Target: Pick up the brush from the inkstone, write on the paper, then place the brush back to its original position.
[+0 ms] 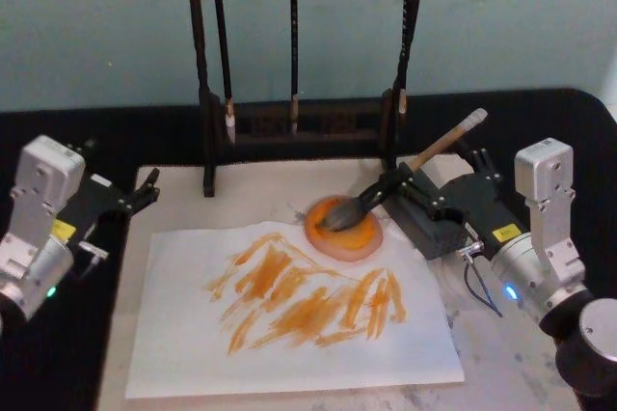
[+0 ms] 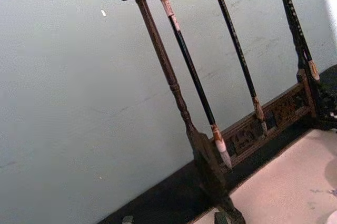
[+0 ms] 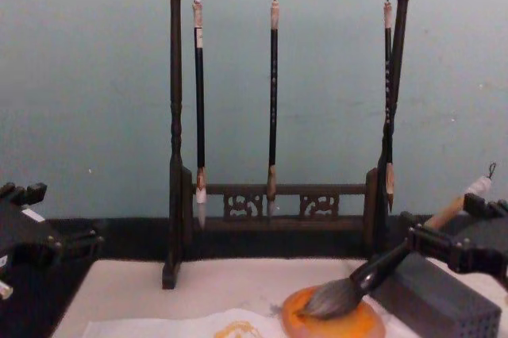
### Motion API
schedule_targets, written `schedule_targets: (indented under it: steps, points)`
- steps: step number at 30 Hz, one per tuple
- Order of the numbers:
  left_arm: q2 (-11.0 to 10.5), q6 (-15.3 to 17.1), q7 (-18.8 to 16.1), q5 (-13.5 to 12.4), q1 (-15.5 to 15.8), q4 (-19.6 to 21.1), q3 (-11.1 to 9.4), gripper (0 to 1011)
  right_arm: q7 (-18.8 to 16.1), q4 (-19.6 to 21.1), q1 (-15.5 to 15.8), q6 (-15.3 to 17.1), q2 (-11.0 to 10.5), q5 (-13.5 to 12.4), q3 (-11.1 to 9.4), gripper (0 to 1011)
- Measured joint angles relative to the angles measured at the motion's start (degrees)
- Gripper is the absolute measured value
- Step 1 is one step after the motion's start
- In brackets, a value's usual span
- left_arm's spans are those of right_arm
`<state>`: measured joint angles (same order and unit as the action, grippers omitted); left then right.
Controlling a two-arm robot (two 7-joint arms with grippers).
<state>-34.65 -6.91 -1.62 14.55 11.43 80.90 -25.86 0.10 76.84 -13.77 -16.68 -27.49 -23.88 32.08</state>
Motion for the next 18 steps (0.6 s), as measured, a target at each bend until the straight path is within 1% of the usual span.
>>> schedule_targets:
  steps: [18]
  points:
    - [0.00, 0.00, 0.00, 0.00, 0.00, 0.00, 0.00, 1001, 0.00, 0.00, 0.00, 0.00, 0.00, 0.00, 0.00, 1000]
